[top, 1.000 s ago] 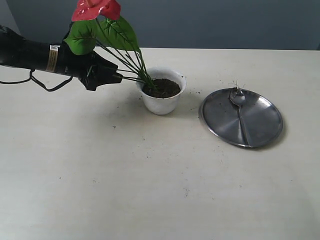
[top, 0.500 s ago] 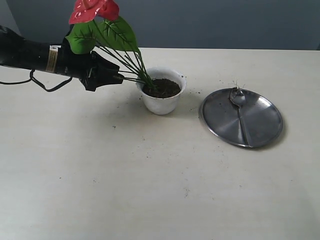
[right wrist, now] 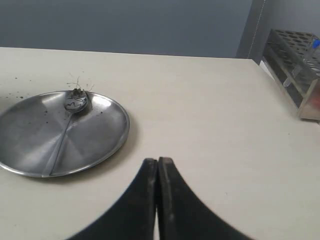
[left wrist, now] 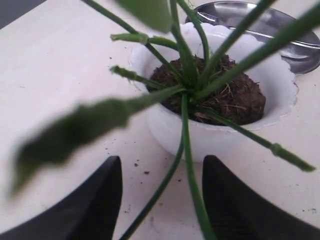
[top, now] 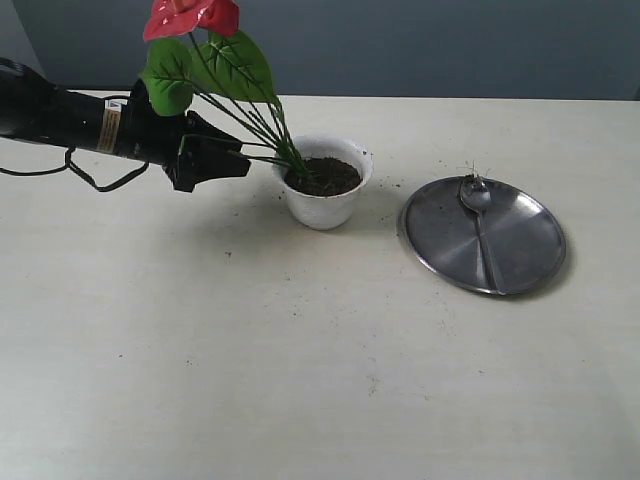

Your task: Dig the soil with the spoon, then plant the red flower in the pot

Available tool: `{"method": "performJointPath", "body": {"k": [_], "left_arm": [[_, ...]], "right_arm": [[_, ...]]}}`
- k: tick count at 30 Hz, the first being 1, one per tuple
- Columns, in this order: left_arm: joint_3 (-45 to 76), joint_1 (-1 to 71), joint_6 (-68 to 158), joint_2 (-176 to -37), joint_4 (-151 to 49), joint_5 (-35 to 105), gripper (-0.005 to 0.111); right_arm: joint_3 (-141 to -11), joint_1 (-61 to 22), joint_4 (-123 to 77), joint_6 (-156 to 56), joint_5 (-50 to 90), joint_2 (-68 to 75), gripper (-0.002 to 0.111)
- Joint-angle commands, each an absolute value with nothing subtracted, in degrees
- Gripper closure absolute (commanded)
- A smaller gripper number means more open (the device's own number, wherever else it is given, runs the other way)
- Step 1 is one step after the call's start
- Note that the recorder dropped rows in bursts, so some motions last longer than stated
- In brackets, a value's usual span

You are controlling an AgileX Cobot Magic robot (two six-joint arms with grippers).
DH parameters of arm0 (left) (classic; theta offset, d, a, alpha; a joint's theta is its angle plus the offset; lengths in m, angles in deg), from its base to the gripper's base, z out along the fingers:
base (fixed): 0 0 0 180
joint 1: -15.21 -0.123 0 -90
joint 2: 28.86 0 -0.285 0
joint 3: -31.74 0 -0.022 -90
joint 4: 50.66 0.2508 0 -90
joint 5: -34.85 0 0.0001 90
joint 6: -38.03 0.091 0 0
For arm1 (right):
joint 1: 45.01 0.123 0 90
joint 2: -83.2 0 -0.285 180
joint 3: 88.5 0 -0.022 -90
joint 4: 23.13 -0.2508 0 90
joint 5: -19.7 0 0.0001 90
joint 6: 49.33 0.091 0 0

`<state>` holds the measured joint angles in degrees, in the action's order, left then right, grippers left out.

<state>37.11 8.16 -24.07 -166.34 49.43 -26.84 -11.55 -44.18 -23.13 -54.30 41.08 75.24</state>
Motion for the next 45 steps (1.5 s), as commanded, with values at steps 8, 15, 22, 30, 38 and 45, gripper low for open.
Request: {"method": "performJointPath", "body": {"k": [8, 15, 22, 30, 38, 45], "left_arm": [[36.68, 8.4, -23.79, -166.61, 49.29, -22.94, 0.059], [36.68, 7.4, -26.34, -166.61, 49.29, -25.51, 0.059], [36.68, 8.11, -26.34, -166.61, 49.29, -28.46, 0.059], [36.68, 8.84, -26.49, -166.61, 49.29, -31.34, 0.059], [34.83, 9.1, -28.61, -166.61, 49.29, -25.48, 0.059], [33.67, 8.88, -29.57, -166.61, 49.29, -21.21, 0.059]], "right_arm": [[-11.29, -44.33, -22.82, -54.36, 40.5, 75.42, 0.108], [-11.29, -44.33, -22.82, -54.36, 40.5, 75.42, 0.108], [-11.29, -44.33, -22.82, -54.36, 40.5, 75.42, 0.108], [-11.29, -44.33, -22.82, -54.36, 40.5, 75.42, 0.108], [-11.29, -44.33, -22.82, -54.36, 40.5, 75.42, 0.108], [-11.29, -44.33, -22.82, -54.36, 40.5, 75.42, 0.108]]}}
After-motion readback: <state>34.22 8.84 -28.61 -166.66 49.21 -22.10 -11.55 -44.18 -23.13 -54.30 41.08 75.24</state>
